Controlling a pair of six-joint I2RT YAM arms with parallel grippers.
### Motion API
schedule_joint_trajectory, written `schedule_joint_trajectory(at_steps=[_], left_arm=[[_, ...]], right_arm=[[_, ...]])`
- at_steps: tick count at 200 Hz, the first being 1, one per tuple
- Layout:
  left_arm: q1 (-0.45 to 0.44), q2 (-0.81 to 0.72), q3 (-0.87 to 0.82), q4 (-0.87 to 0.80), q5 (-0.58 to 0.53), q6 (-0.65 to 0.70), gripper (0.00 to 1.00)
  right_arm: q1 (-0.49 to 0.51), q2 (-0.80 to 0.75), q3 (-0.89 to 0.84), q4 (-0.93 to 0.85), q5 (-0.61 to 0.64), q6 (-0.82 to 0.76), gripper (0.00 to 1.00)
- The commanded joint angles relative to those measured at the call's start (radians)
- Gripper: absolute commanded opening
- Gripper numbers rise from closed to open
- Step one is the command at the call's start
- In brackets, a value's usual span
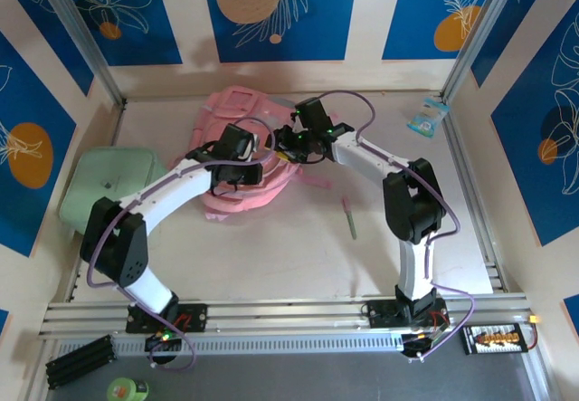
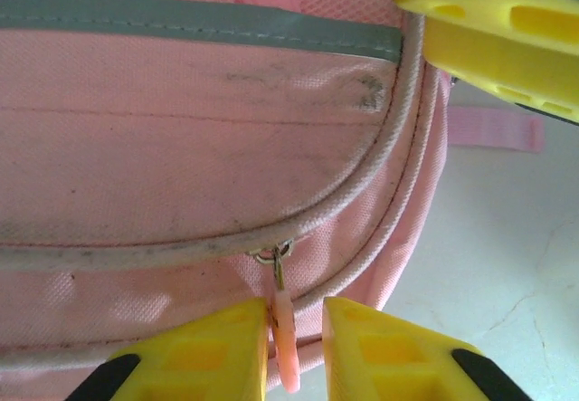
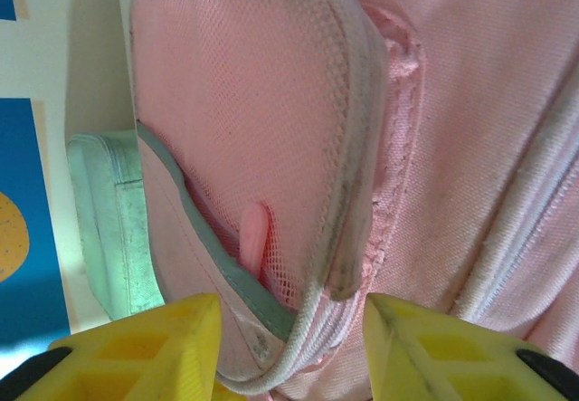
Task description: Pack books, pencil case, and school supplies into a backpack
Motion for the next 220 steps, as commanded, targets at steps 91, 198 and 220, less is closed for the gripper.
schedule_joint_trajectory(at_steps=[91, 198, 220], left_arm=[[0.002, 0.008, 0.033, -0.054, -0.101, 0.024, 0.00], [0.179, -0.017, 0.014, -0.016, 0.088, 0.185, 0.00], [0.142, -0.001, 0.048, 0.009, 0.172, 0.171, 0.00]], right_arm=[[0.006, 0.076, 0.124, -0.123, 0.055, -0.033, 0.08], [-0.132, -0.066, 0.038, -0.156, 0.179, -0.206, 0.07], [-0.140, -0.145, -0.043, -0.123, 0.150, -0.159, 0.35]])
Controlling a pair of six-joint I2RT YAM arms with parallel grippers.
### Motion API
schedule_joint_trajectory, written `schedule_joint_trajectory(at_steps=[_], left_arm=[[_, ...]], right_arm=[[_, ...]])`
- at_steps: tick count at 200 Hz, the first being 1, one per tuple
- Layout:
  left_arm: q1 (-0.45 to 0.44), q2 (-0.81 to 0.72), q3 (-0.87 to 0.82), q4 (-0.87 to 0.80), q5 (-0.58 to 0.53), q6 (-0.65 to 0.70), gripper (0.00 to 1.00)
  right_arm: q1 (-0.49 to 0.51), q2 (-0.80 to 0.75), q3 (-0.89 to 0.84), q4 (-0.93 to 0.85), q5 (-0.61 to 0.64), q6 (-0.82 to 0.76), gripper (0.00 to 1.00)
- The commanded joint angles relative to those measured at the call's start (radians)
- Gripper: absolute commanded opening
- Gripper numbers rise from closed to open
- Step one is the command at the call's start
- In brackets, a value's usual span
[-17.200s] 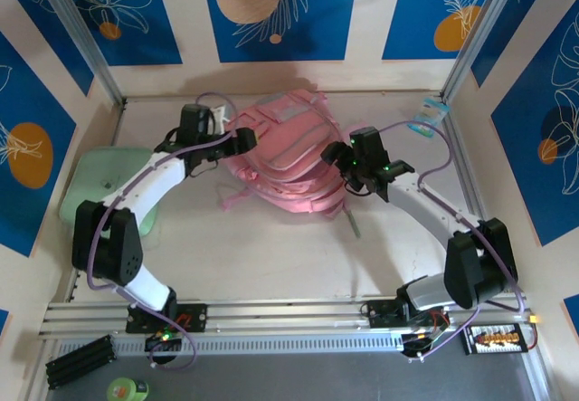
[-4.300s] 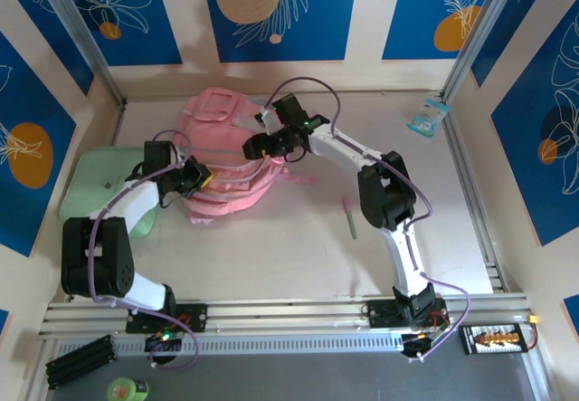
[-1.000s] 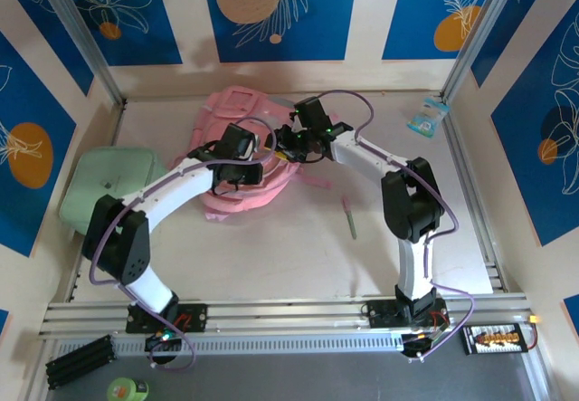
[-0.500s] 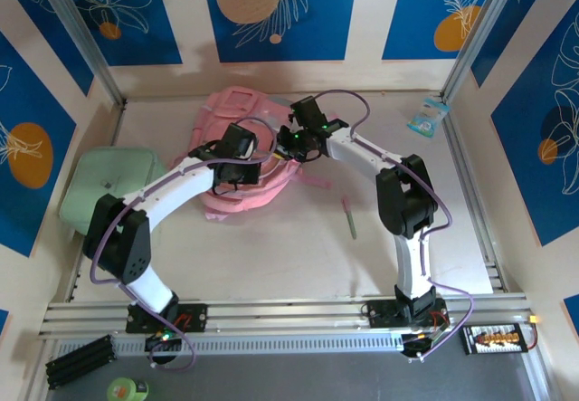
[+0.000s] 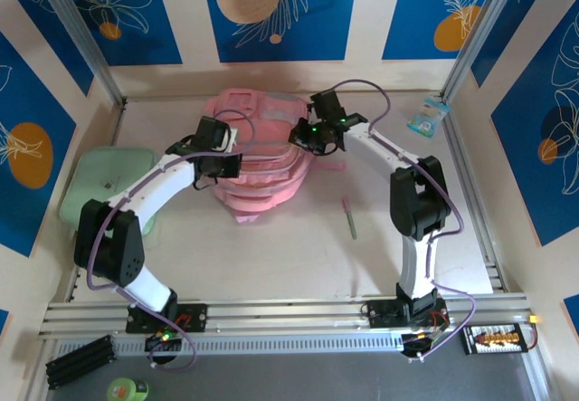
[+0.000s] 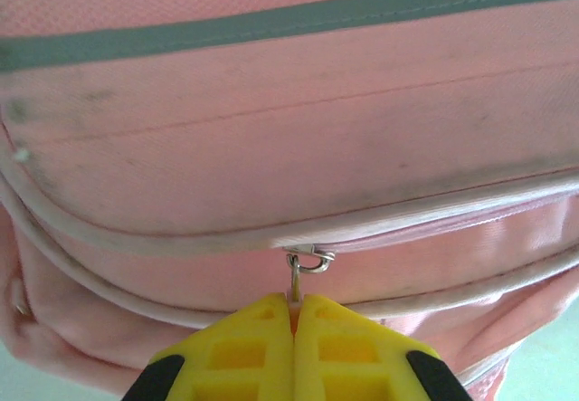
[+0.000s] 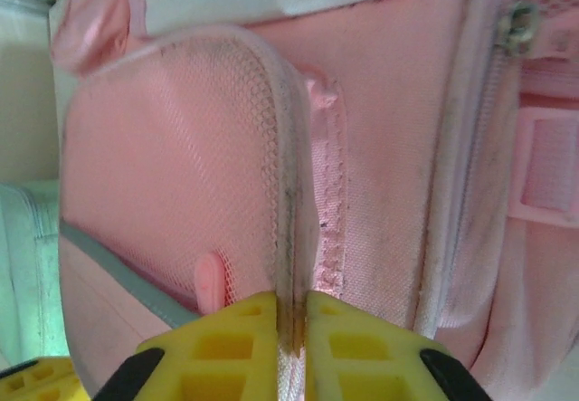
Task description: Pack books, pencil case, and school supplies into a backpack
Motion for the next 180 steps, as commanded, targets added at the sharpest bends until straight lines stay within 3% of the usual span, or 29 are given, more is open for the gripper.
schedule_joint_trajectory(at_steps=[1, 12, 24, 58, 136, 164, 180], left_arm=[[-0.026, 0.022, 0.058, 0.021, 0.106, 0.020, 0.00], [-0.057, 0.029, 0.077, 0.028, 0.132, 0.019, 0.00], [-0.089, 0.038, 0.089, 0.044, 0.156, 0.005, 0.00], [-0.164, 0.059, 0.122, 0.077, 0.194, -0.029, 0.00], [-0.224, 0.102, 0.148, 0.078, 0.191, -0.041, 0.00], [-0.224, 0.094, 0.136, 0.061, 0.176, -0.033, 0.00], [-0.224, 0.091, 0.133, 0.049, 0.165, -0.028, 0.00]], right_arm=[[-0.032, -0.125, -0.072, 0.005, 0.029, 0.019, 0.36], [-0.031, -0.172, -0.125, 0.029, 0.021, 0.066, 0.46], [-0.031, -0.222, -0.196, 0.063, 0.015, 0.131, 0.50], [-0.014, -0.313, -0.356, 0.176, -0.033, 0.302, 0.53], [0.043, -0.260, -0.344, 0.190, 0.002, 0.392, 0.52], [0.048, -0.231, -0.318, 0.179, 0.009, 0.389, 0.46], [0.048, -0.222, -0.307, 0.171, 0.026, 0.386, 0.37]])
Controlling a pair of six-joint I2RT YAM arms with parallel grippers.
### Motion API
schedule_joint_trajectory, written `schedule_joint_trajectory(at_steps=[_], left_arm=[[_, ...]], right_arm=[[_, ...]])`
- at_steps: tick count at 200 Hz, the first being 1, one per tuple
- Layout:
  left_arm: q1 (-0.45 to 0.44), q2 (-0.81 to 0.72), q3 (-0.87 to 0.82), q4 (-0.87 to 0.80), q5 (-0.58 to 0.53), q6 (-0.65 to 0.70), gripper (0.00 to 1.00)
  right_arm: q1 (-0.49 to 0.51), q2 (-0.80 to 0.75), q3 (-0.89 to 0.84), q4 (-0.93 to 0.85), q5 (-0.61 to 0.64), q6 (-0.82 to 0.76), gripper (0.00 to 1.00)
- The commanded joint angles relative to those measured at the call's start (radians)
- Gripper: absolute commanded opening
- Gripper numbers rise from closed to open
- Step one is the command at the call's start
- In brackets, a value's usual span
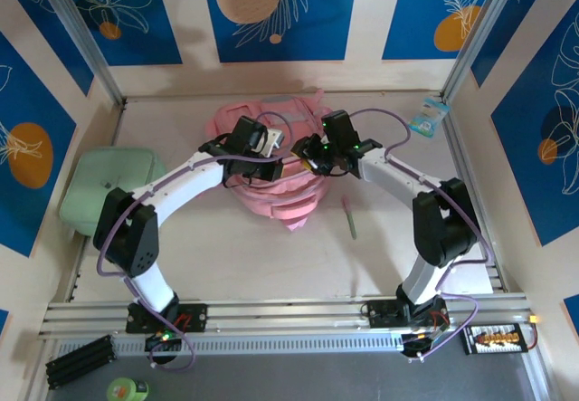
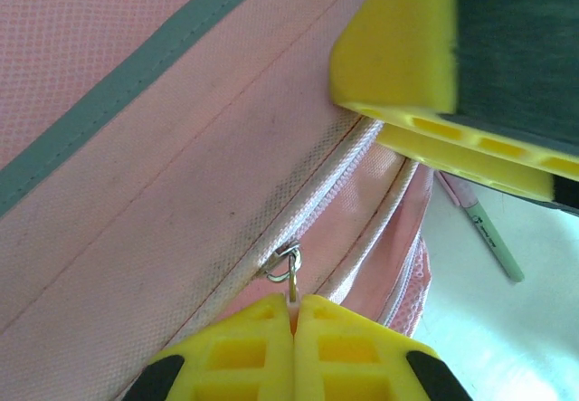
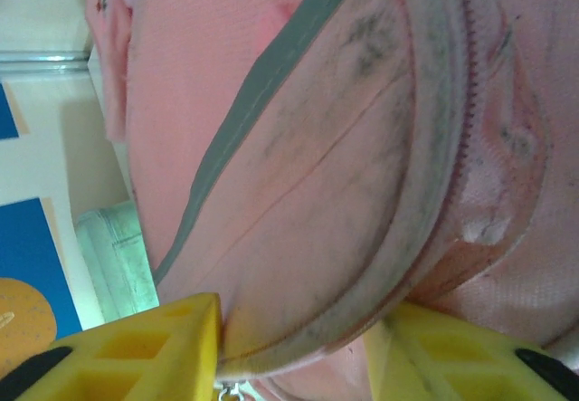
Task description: Pack books, pencil case, and school supplies into a backpack
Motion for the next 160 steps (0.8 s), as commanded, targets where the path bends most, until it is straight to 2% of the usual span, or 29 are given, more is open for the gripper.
schedule_joint_trajectory(at_steps=[1, 17, 42, 64, 116, 134, 160], left_arm=[[-0.007, -0.013, 0.009, -0.008, 0.004, 0.012, 0.00], [-0.007, -0.019, 0.003, -0.027, -0.020, 0.023, 0.00], [0.000, -0.040, -0.012, -0.083, -0.111, 0.060, 0.00], [0.029, -0.068, -0.038, -0.132, -0.152, 0.101, 0.00], [0.097, -0.163, -0.165, -0.142, -0.111, 0.196, 0.00], [0.112, -0.156, -0.184, -0.124, -0.176, 0.200, 0.00], [0.154, -0.100, -0.154, -0.092, -0.331, 0.178, 0.00]], right_arm=[[0.002, 0.015, 0.040, -0.012, 0.029, 0.008, 0.37], [-0.002, 0.018, 0.046, -0.023, 0.057, 0.002, 0.22], [-0.017, 0.017, 0.062, -0.050, 0.095, -0.021, 0.15], [-0.031, 0.016, 0.080, -0.074, 0.122, -0.045, 0.12], [-0.052, 0.016, 0.110, -0.116, 0.160, -0.073, 0.10], [-0.051, 0.022, 0.119, -0.120, 0.158, -0.082, 0.09], [-0.052, 0.025, 0.126, -0.133, 0.174, -0.096, 0.09]])
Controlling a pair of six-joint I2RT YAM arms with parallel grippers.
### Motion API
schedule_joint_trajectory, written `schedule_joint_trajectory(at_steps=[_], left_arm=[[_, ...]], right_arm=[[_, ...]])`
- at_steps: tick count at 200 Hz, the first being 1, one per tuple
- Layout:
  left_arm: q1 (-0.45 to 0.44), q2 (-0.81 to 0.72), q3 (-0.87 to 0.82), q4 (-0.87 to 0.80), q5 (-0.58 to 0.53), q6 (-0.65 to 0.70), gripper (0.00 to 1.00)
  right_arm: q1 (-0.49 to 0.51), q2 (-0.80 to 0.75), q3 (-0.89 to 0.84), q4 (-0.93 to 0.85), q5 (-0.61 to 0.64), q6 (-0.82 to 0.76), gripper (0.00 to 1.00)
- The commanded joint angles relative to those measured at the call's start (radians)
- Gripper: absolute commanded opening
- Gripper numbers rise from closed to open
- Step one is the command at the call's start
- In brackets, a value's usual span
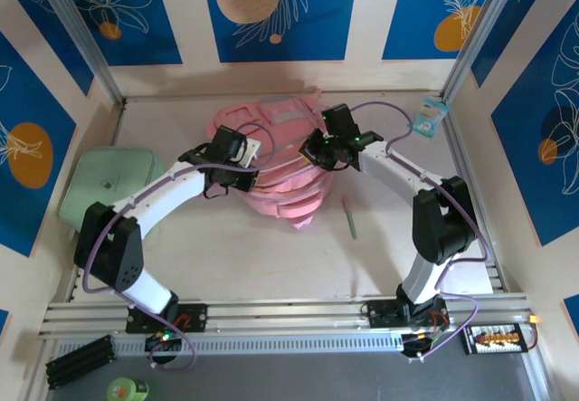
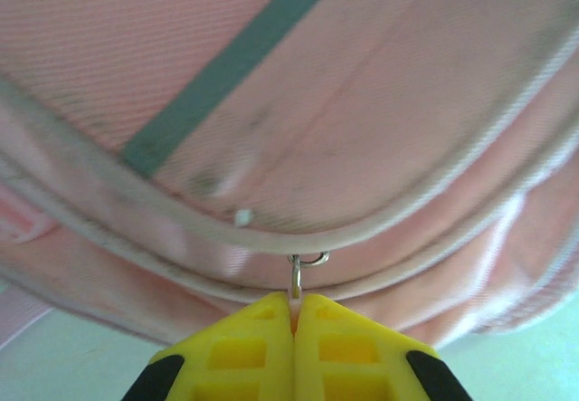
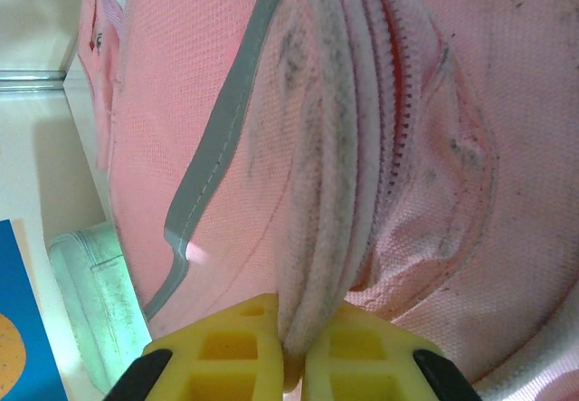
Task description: Pack books, pencil case, and school supplies into a backpack
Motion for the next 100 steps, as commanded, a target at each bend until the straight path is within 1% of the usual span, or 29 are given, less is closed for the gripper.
schedule_joint_trajectory(at_steps=[1, 20, 36, 42, 47, 52, 58, 69, 75, 91, 100], left_arm=[[0.052, 0.034, 0.016, -0.032, -0.178, 0.009, 0.00], [0.078, 0.074, 0.076, -0.025, -0.218, 0.002, 0.00], [0.089, 0.080, 0.100, -0.011, -0.187, 0.004, 0.00], [0.090, 0.079, 0.107, -0.009, -0.164, 0.007, 0.08], [0.090, 0.078, 0.114, -0.011, -0.144, 0.010, 0.18], [0.089, 0.074, 0.120, -0.015, -0.120, 0.008, 0.26], [0.089, 0.068, 0.122, -0.022, -0.102, 0.005, 0.34], [0.090, 0.041, 0.117, -0.025, -0.089, -0.003, 0.45], [0.091, 0.022, 0.108, -0.024, -0.093, -0.008, 0.52], [0.094, -0.036, 0.072, -0.007, -0.123, -0.022, 0.69], [0.097, -0.066, 0.054, 0.006, -0.139, -0.024, 0.75]], right_arm=[[-0.031, 0.008, 0.040, -0.014, 0.113, -0.045, 0.09], [-0.032, 0.000, 0.041, -0.028, 0.129, -0.061, 0.08], [-0.033, -0.013, 0.038, -0.030, 0.126, -0.093, 0.10], [-0.033, -0.018, 0.041, -0.035, 0.116, -0.115, 0.14], [-0.033, -0.024, 0.044, -0.042, 0.102, -0.134, 0.19], [-0.032, -0.030, 0.048, -0.057, 0.100, -0.160, 0.23], [-0.029, -0.042, 0.049, -0.080, 0.107, -0.186, 0.29], [-0.021, -0.076, 0.035, -0.131, 0.149, -0.234, 0.40], [-0.020, -0.098, 0.016, -0.157, 0.178, -0.258, 0.45], [-0.021, -0.163, -0.047, -0.223, 0.274, -0.315, 0.54], [-0.022, -0.191, -0.091, -0.261, 0.333, -0.349, 0.59]])
